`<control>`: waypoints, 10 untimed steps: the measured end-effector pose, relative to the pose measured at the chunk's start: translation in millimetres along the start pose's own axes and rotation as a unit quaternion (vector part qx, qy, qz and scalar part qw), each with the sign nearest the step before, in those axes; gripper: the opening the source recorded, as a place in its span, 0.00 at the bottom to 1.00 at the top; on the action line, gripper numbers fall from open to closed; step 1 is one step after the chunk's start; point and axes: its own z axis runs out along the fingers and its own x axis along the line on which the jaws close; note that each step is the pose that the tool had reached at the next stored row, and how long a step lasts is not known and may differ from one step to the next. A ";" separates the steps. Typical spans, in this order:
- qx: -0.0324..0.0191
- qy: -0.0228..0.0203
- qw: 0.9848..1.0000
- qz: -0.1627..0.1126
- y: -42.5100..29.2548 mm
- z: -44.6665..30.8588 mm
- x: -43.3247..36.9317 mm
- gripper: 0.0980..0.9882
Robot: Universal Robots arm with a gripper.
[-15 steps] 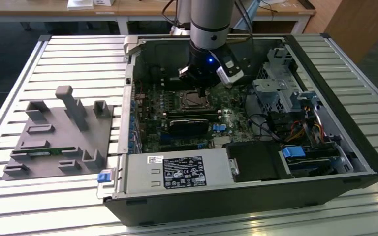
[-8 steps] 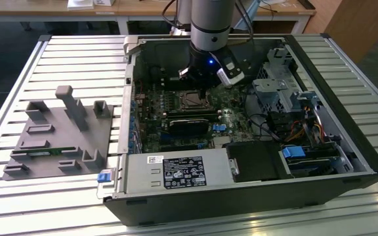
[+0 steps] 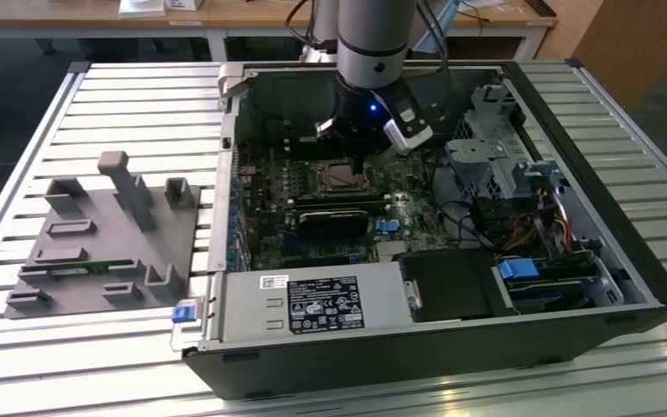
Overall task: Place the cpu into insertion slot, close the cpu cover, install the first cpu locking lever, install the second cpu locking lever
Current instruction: 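Install the second cpu locking lever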
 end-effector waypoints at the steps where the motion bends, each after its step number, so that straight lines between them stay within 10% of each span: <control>1: 0.000 0.000 1.000 0.000 0.1 -1.4 0.0 0.01; 10: 0.000 0.000 1.000 0.000 -7.3 -5.8 0.1 0.01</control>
